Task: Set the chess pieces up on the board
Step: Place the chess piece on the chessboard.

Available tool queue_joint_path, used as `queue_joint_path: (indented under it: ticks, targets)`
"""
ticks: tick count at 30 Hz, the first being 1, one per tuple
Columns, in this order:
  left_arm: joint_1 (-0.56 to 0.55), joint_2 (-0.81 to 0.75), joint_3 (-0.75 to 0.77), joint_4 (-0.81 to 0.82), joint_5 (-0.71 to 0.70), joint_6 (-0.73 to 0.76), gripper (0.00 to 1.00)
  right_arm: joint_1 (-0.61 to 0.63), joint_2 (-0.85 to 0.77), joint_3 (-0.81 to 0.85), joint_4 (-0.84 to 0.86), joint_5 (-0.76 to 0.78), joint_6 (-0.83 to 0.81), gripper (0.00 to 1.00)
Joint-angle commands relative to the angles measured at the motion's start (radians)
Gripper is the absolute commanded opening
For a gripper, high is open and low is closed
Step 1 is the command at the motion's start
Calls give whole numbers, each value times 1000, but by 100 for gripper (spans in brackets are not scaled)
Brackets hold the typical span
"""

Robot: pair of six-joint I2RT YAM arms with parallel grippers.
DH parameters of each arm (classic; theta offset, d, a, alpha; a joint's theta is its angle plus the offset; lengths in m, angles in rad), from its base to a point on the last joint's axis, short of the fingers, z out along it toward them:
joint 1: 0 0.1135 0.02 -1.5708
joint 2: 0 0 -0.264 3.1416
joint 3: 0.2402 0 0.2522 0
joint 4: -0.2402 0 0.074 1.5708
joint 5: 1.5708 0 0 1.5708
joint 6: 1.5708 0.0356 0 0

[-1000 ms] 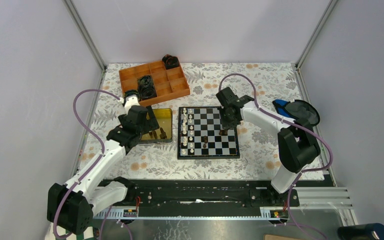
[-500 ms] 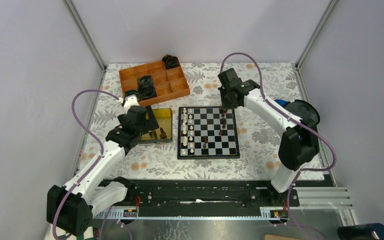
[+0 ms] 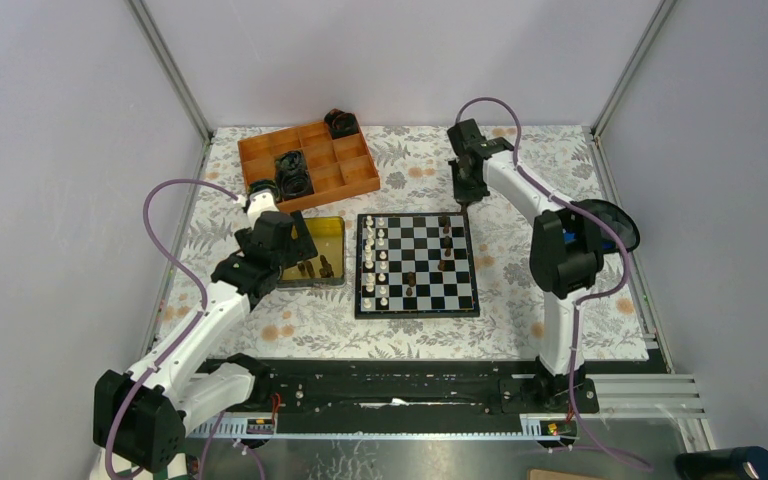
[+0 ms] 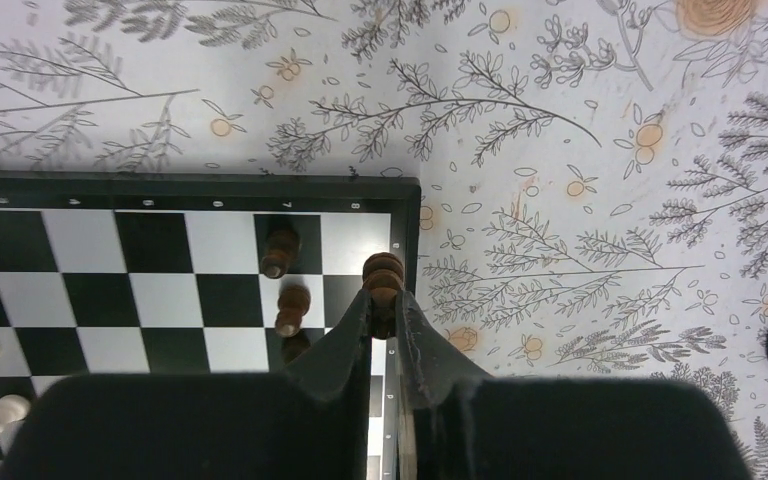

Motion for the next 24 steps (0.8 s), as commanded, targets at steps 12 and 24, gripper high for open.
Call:
queue_joint_path:
  ticks: [12,24]
  targets:
    - [-4,14,4,22,-20,13,99,3,-10,-70,-26,-91,-10,0]
    - [-4,17,3,22,-12,13,99,30,-28,-136,0,-94,-2,0]
